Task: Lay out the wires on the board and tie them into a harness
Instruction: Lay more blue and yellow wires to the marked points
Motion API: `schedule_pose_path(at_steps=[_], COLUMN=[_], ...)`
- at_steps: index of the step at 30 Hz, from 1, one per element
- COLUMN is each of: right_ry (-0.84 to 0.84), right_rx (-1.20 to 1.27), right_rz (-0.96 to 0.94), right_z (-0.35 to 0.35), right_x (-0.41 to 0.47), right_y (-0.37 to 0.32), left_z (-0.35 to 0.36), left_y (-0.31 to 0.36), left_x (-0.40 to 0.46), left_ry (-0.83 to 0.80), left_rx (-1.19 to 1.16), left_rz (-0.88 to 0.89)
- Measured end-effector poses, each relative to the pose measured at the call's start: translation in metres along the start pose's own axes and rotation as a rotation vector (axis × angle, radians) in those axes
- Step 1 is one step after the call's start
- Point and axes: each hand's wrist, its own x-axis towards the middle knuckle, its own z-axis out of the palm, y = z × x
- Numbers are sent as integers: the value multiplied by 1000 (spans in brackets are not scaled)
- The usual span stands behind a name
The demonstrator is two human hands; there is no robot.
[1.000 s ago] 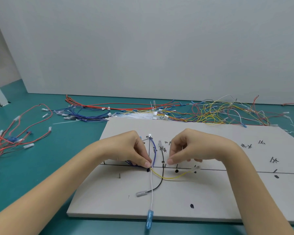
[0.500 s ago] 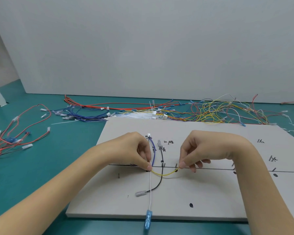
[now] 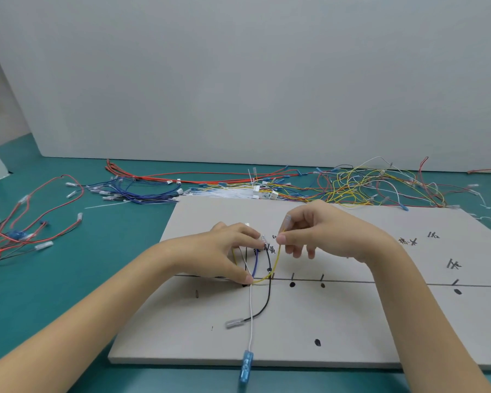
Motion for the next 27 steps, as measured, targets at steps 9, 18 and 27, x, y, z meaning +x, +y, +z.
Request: schedule_pose_path(at_steps=[9,18,27], right_ry=[82,10,50], right_rx=[42,88,48], right_rz=[4,17,26], right_z=[9,9,19], right_x=[12,12,19], right_y=[7,11,12], left_z=[2,5,13], left_y=[-1,-3,1], left_x=[2,6,9], left_ry=[63,125,224], left_rx=[36,-31,-45], left_rz=[-4,16,13])
